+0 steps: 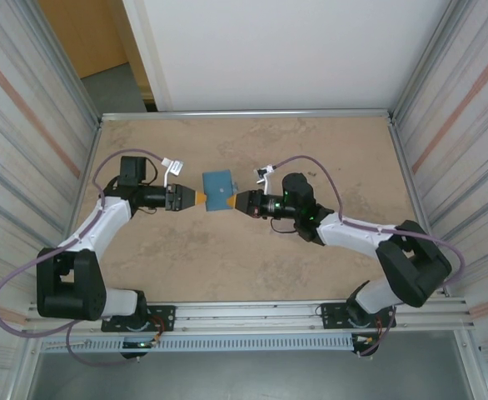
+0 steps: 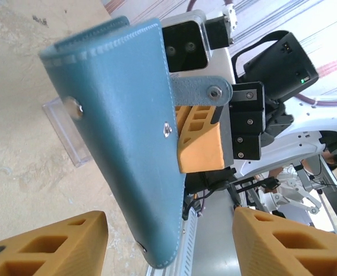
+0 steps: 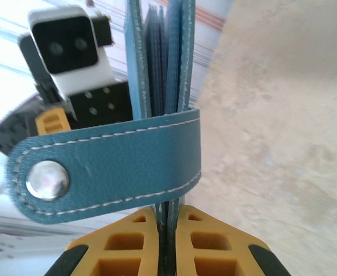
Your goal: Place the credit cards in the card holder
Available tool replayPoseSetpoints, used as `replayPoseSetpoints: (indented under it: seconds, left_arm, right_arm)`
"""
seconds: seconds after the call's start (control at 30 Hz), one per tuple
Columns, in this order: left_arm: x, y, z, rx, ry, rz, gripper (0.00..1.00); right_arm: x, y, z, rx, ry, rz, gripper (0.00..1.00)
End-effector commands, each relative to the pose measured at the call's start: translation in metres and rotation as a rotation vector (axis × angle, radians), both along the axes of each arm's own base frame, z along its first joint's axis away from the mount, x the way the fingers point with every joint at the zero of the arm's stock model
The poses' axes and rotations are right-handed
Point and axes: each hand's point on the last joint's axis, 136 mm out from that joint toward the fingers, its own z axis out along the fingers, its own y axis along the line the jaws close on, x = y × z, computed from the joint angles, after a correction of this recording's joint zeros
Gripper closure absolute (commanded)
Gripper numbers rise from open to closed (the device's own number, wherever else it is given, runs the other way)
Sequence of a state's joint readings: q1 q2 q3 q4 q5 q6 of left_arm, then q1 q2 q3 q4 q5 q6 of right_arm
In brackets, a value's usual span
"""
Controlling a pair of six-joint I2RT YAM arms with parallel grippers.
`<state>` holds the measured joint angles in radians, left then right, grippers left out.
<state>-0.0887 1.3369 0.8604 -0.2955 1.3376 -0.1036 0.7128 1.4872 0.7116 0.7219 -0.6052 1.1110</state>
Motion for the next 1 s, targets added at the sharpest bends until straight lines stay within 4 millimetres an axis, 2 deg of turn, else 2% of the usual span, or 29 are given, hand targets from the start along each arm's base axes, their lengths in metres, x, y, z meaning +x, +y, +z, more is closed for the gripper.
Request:
replayPoseSetpoints:
  seconds: [0.0, 0.1, 0.2, 0.37, 0.6, 0.7, 0.8, 0.87, 0.97]
  left_arm:
    - [-0.001, 0.0, 0.011, -0.039, -0.023, -0.004, 0.41]
    - [0.006, -0.001, 0.017, -0.064, 0.004, 0.0, 0.44]
    - [0.009, -0.003, 0.021, -0.08, 0.015, -0.009, 0.51]
    - [0.013, -0.002, 0.021, -0.078, 0.025, -0.001, 0.64]
    - [0.024, -0.002, 0.013, -0.053, 0.089, 0.031, 0.74]
    - [0.027, -0.002, 0.011, -0.045, 0.111, 0.041, 0.85]
    - [0.026, -0.001, 0.004, -0.017, 0.132, 0.059, 0.94]
    - [0.021, 0.003, -0.007, 0.044, 0.146, 0.089, 0.98]
    - [0.011, 0.009, -0.026, 0.143, 0.186, 0.115, 1.0]
  right_arm:
    - [0.001, 0.006, 0.049, 0.243, -0.008, 0.024, 0.98]
    - [0.005, 0.01, 0.056, 0.328, 0.028, 0.031, 0.99]
    - [0.008, 0.012, 0.053, 0.363, 0.055, 0.03, 1.0]
    - [0.01, 0.021, 0.032, 0.313, 0.089, 0.033, 1.0]
    - [0.007, 0.03, 0.018, 0.287, 0.106, 0.05, 1.0]
    - [0.006, 0.032, 0.012, 0.273, 0.105, 0.056, 0.98]
    - [0.006, 0.029, 0.004, 0.249, 0.114, 0.047, 0.86]
    - [0.006, 0.023, -0.003, 0.217, 0.119, 0.028, 0.7]
    - [0.003, 0.007, -0.015, 0.142, 0.115, -0.005, 0.57]
